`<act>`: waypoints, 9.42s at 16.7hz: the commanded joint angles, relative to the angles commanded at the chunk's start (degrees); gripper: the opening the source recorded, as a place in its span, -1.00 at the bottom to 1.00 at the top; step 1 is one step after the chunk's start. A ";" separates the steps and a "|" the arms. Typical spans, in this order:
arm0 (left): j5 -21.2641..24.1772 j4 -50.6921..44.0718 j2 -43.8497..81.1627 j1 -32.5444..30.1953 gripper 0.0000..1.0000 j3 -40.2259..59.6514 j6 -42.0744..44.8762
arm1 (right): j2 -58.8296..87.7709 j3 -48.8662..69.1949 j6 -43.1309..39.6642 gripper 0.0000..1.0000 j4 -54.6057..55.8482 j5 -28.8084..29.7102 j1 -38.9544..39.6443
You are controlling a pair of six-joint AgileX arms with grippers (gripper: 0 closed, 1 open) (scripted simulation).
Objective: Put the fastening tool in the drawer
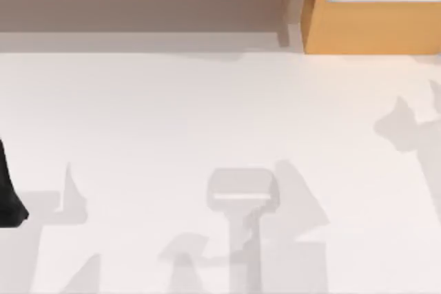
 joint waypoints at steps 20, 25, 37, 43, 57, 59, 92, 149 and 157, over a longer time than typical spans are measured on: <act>0.00 0.00 0.00 0.00 1.00 0.00 0.00 | 67.83 29.92 -42.72 1.00 40.87 7.96 6.15; 0.00 0.00 0.00 0.00 1.00 0.00 0.00 | 69.05 32.80 -42.73 1.00 39.22 7.55 5.73; 0.00 0.00 0.00 0.00 1.00 0.00 0.00 | 70.81 36.62 -42.75 0.25 37.17 7.27 5.43; 0.00 0.00 0.00 0.00 1.00 0.00 0.00 | 70.81 36.62 -42.75 -0.66 37.17 7.27 5.43; 0.00 0.00 0.00 0.00 1.00 0.00 0.00 | 69.65 34.21 -42.78 -1.00 38.41 7.51 5.99; 0.00 0.00 0.00 0.00 1.00 0.00 0.00 | 67.89 29.83 -42.75 -1.00 40.70 8.05 6.46; 0.00 0.00 0.00 0.00 1.00 0.00 0.00 | 54.49 -8.43 -42.35 -1.00 65.20 16.08 14.41; 0.00 0.00 0.00 0.00 1.00 0.00 0.00 | 38.20 28.80 -36.53 1.00 -44.50 11.04 -31.59; 0.00 0.00 0.00 0.00 1.00 0.00 0.00 | 45.08 50.14 -27.83 1.00 -86.83 -1.21 -42.33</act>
